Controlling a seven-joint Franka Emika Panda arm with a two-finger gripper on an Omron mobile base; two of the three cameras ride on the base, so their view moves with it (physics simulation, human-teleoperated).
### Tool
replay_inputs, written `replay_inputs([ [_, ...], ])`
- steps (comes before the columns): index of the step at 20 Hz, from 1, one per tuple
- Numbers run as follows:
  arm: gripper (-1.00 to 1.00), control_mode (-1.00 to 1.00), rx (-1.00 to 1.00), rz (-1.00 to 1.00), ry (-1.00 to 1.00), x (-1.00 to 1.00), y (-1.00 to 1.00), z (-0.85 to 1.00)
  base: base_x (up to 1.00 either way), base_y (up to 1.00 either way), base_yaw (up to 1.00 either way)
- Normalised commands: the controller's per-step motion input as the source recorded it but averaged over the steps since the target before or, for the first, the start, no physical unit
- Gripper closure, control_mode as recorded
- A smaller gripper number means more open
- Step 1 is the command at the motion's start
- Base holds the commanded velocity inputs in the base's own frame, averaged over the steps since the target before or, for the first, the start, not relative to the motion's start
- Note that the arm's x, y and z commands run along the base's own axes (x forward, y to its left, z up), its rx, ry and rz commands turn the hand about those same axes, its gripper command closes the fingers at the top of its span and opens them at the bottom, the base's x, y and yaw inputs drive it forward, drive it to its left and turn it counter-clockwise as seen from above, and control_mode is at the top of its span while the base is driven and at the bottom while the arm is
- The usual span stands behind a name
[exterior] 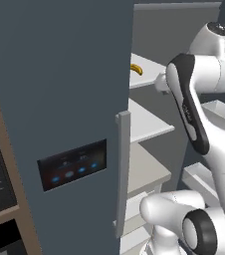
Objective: Pick up the kiwi and banana from the fridge and place one fruit on each plate on the dining counter.
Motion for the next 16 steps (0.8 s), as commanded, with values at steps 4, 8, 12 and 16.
replay_inputs([
  [4,-1.0,-1.0,0.0,0.0,-0.03,0.5,0.0,0.03,0.0,0.0,0.0],
  [8,-1.0,-1.0,0.0,0.0,-0.03,0.57,0.04,0.02,0.0,0.0,0.0],
  [12,-1.0,-1.0,0.0,0.01,-0.1,0.54,0.12,0.0,0.0,0.0,0.0],
  [16,-1.0,-1.0,0.0,0.0,-0.07,0.52,0.15,0.0,0.0,0.0,0.0],
])
